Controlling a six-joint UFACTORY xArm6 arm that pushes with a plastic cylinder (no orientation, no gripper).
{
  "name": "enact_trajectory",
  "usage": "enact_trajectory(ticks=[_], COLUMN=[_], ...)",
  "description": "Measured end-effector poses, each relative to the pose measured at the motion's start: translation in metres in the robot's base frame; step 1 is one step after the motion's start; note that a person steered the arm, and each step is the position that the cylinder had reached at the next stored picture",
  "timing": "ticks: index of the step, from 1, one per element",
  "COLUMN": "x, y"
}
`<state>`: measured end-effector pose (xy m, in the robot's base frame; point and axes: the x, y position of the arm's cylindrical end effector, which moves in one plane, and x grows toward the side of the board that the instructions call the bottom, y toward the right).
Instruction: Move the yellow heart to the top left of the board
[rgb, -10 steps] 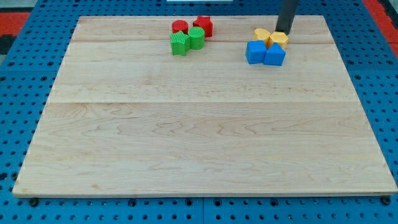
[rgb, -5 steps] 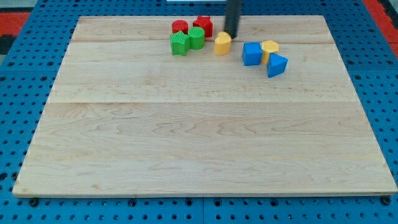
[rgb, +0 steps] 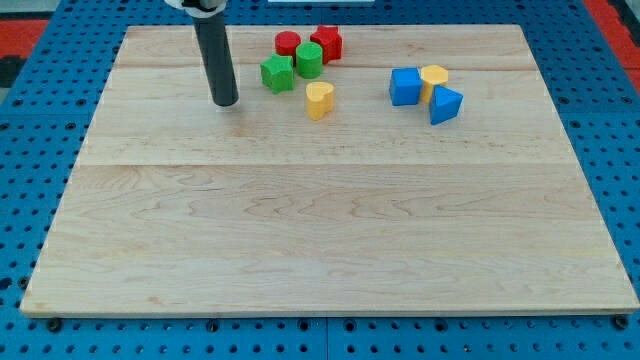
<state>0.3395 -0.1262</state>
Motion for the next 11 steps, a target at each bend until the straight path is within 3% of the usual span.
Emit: enact_trajectory(ticks=[2,3,4,5,6,8,9,10,11], x=[0.004,0.063,0.07,0.024,0.0,-0.011,0.008,0.009,-0.013], y=[0.143,0.126,0.184,0.216,0.202,0.032,0.021,-0.032,-0.058])
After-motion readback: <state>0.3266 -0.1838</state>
